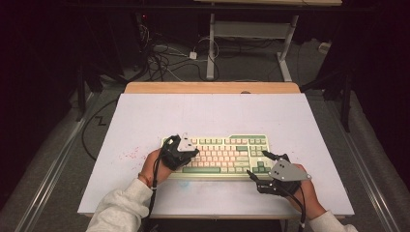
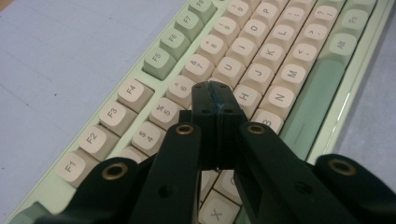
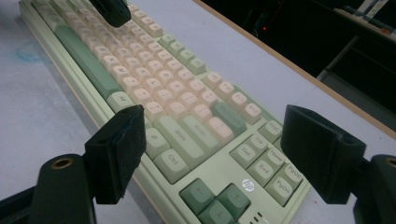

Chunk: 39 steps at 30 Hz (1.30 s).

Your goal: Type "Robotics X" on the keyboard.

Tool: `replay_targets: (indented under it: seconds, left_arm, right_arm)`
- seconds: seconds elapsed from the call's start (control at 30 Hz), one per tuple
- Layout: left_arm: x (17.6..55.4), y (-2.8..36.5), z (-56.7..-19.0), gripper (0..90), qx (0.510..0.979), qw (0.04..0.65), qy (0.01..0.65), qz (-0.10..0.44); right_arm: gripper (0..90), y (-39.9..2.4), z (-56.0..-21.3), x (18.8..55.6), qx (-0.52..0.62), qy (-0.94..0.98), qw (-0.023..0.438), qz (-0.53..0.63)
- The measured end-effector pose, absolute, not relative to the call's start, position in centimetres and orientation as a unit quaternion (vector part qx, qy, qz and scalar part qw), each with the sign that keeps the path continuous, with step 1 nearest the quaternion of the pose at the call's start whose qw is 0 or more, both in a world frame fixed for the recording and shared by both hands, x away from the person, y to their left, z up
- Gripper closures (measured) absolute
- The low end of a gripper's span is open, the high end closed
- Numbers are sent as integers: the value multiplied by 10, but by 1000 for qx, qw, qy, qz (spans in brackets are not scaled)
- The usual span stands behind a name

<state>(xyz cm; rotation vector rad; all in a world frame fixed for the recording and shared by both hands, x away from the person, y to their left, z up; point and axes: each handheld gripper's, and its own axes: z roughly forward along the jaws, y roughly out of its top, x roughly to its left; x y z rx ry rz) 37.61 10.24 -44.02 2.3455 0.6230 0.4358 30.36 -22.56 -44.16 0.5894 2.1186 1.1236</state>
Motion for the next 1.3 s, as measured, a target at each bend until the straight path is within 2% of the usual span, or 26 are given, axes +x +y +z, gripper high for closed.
replay_targets:
  seconds: [0.8, 1.07, 1.23, 1.3]
  left_arm:
    - [390, 91, -449, 877, 911, 298, 233, 164]
    - [385, 97, -441, 875, 900, 324, 231, 179]
    - [381, 100, -437, 840, 892, 339, 229, 193]
    - [379, 102, -435, 791, 890, 344, 226, 199]
  right_arm:
    - [230, -225, -443, 304, 222, 815, 327, 424]
    - [230, -227, -441, 304, 222, 812, 330, 427]
    - [230, -228, -440, 304, 224, 811, 331, 427]
    - [230, -228, -440, 304, 224, 811, 330, 428]
